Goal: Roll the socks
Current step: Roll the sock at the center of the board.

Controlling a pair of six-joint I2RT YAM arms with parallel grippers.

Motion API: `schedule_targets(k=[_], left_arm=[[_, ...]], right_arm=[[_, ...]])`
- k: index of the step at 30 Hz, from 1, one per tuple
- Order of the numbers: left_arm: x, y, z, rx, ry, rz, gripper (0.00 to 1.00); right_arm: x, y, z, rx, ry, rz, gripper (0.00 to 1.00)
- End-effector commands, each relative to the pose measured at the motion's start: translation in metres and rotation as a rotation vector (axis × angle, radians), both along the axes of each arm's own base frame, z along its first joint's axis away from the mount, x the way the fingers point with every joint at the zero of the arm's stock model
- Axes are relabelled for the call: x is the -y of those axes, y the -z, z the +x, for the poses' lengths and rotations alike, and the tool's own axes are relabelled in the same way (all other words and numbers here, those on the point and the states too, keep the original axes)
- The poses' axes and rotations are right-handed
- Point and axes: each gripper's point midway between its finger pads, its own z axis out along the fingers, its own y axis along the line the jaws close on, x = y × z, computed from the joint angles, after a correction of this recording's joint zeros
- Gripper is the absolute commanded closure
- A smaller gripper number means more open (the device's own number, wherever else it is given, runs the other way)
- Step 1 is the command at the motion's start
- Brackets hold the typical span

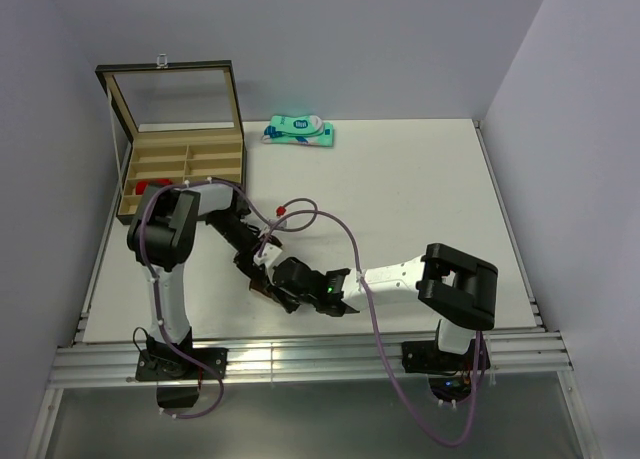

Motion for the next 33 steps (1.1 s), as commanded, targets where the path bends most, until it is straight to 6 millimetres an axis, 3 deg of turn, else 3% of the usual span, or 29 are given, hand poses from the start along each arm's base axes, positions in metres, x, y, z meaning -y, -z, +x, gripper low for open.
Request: schedule_targets(k=[1, 3, 9, 14, 19, 25, 33], left_arm=[[-0.016, 0.006, 0.019, 0.175, 0.049, -0.001, 0.94], [-0.016, 0.007, 0.019, 0.192, 0.045, -0.001, 0.84], [-0.006, -0.02, 0.032, 0.228, 0.004, -0.082, 0.69], [-0.004, -0.03, 0.037, 0.198, 0.012, -0.123, 0.67], [-0.002, -0.011, 0.064, 0.272, -0.087, -0.034, 0.67], [-0.001, -0.004, 0.069, 0.269, -0.113, -0.006, 0.68], [-0.002, 0.024, 0.079, 0.272, -0.143, 0.13, 0.76]], right_arm=[[0.023, 0.027, -0.028, -0.099, -0.059, -0.13, 1.0], [0.022, 0.026, -0.028, -0.103, -0.069, -0.127, 1.0], [0.025, 0.03, -0.029, -0.109, -0.071, -0.15, 1.0], [0.028, 0.031, -0.029, -0.111, -0.071, -0.161, 1.0], [0.028, 0.032, -0.031, -0.115, -0.076, -0.168, 1.0], [0.027, 0.031, -0.029, -0.108, -0.082, -0.186, 1.0], [0.021, 0.025, -0.033, -0.121, -0.151, -0.212, 1.0]])
